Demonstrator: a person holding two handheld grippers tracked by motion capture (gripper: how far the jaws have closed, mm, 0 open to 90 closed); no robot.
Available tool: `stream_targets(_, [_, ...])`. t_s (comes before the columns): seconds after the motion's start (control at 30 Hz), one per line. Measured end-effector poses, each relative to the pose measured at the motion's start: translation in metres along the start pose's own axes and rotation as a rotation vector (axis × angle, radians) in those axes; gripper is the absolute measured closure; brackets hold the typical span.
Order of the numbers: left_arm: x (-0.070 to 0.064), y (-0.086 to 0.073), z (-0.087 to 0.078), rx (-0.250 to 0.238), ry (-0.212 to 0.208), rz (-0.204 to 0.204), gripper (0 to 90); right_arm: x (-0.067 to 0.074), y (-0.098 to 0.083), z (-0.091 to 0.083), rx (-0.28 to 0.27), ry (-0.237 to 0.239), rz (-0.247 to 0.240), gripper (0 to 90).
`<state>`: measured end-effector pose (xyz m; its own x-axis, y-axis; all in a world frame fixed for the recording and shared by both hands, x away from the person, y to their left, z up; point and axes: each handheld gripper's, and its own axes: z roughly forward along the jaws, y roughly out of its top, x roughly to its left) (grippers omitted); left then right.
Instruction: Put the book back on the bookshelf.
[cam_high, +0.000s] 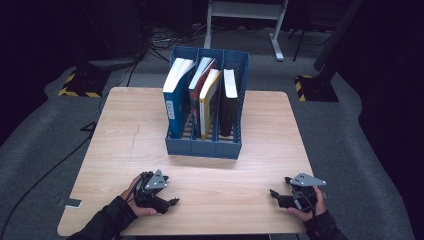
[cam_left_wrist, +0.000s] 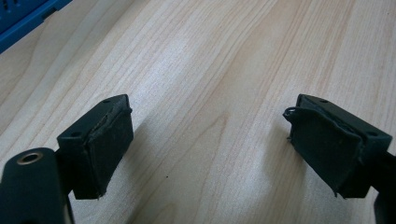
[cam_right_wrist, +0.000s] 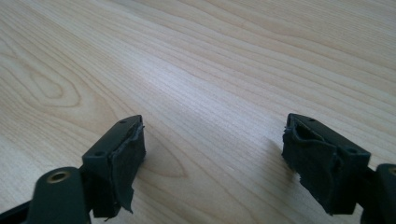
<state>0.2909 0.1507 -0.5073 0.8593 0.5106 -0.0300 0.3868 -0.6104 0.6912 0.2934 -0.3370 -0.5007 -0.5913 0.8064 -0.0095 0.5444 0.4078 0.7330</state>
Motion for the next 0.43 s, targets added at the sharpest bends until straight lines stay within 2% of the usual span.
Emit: stream_targets(0.43, [0.0001, 0.0001, 0.0001, 0.0, -0.003, -0.002, 13.6, -0.0008, 0.0004, 0.0005, 0.001, 0.0, -0.002, 21.0])
